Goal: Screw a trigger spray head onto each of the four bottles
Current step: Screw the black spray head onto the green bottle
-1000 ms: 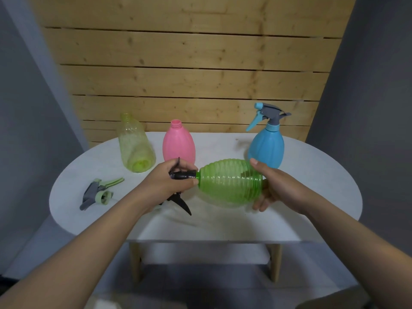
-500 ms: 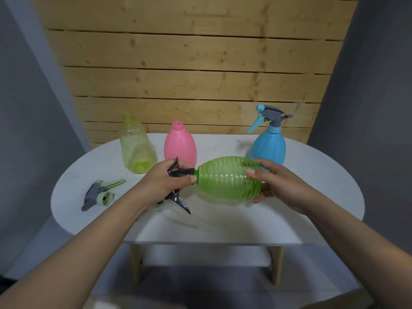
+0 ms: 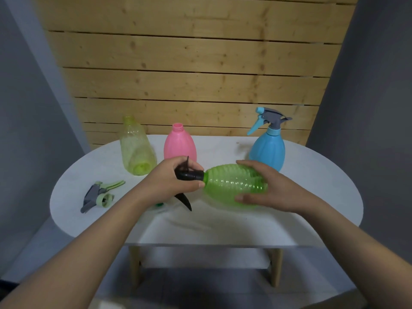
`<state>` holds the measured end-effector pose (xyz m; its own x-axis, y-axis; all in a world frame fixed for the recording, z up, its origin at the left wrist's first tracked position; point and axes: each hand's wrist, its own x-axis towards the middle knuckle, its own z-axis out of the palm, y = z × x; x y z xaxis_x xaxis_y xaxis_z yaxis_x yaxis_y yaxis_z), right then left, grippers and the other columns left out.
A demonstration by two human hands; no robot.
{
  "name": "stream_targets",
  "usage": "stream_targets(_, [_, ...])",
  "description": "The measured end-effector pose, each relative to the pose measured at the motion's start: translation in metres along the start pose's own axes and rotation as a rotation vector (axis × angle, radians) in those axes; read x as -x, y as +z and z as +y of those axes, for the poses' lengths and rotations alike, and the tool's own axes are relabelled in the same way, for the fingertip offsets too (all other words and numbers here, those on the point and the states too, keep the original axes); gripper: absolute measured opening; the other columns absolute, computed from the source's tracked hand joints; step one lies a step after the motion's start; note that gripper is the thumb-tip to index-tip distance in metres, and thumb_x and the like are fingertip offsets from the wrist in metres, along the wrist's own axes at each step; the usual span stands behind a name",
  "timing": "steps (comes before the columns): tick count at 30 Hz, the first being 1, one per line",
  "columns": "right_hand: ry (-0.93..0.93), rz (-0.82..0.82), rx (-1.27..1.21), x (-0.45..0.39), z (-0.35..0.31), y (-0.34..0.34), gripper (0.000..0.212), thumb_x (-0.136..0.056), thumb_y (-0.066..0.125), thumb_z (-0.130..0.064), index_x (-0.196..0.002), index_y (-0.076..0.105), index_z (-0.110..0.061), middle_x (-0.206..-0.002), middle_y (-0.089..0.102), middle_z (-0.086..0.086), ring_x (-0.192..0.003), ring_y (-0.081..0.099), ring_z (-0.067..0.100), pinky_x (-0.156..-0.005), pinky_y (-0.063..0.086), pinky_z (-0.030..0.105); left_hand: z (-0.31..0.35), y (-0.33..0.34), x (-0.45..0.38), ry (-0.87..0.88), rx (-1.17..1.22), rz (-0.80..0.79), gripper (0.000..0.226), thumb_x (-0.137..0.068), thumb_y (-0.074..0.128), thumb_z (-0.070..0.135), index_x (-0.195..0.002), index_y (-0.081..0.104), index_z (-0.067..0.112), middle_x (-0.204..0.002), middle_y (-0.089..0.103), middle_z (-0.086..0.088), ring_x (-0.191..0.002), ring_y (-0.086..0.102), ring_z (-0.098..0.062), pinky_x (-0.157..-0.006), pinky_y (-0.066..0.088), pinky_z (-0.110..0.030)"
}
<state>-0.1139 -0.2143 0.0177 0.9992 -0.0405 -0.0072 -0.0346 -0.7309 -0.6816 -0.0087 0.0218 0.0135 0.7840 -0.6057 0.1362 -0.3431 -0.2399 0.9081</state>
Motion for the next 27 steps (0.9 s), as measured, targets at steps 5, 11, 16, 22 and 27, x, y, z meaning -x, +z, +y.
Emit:
stream_targets(5, [-0.111, 0.081, 0.31, -0.011, -0.013, 0.012, 0.088, -0.053, 0.078, -0.058, -0.131, 0.043, -0.037, -0.107, 0.047, -0.011, -0.109, 0.037, 0.015, -0.095, 0.034, 0.031, 0.005, 0.005, -0.006, 0.046, 0.045, 0.068, 0.03, -0.065, 0.082, 0.014, -0.085, 0.068, 0.031, -0.088, 0.075, 0.015, -0.086, 0.068, 0.0, -0.073, 0.05, -0.013])
stream_targets(11, [0.016, 0.134, -0.096, -0.038, -0.001, 0.009, 0.072, -0.062, 0.082, -0.043, -0.123, 0.047, -0.027, -0.11, 0.059, -0.001, -0.101, 0.056, 0.014, -0.084, 0.046, 0.027, 0.004, -0.002, -0.017, -0.046, 0.243, 0.295, 0.025, -0.079, 0.071, 0.017, -0.102, 0.063, 0.023, -0.093, 0.072, 0.003, -0.087, 0.067, -0.011, -0.079, 0.053, -0.026])
stream_targets(16, [0.069, 0.243, -0.247, -0.069, 0.005, 0.023, 0.071, -0.068, 0.078, -0.04, -0.127, 0.043, -0.019, -0.107, 0.058, -0.005, -0.093, 0.057, 0.011, -0.073, 0.044, 0.025, -0.005, 0.004, -0.025, -0.174, 0.189, 0.339, 0.025, -0.083, 0.065, 0.018, -0.108, 0.061, 0.015, -0.097, 0.064, -0.003, -0.085, 0.063, -0.015, -0.078, 0.051, -0.027])
stream_targets(22, [0.085, 0.28, -0.272, -0.095, 0.011, 0.042, 0.075, -0.076, 0.074, -0.033, -0.135, 0.032, -0.012, -0.111, 0.05, -0.003, -0.098, 0.05, 0.015, -0.08, 0.039, 0.028, -0.02, 0.002, -0.029, -0.275, 0.117, 0.363, 0.013, -0.085, 0.061, 0.016, -0.097, 0.063, 0.016, -0.093, 0.066, -0.004, -0.082, 0.067, -0.023, -0.073, 0.05, -0.029])
stream_targets(27, [0.071, 0.269, -0.34, -0.104, 0.014, 0.048, 0.075, -0.081, 0.069, -0.03, -0.14, 0.025, -0.014, -0.119, 0.046, -0.002, -0.107, 0.048, 0.015, -0.087, 0.039, 0.029, -0.025, -0.001, -0.027, -0.272, 0.092, 0.348, 0.008, -0.085, 0.061, 0.017, -0.092, 0.064, 0.018, -0.086, 0.067, -0.001, -0.069, 0.067, -0.013, -0.067, 0.051, -0.022])
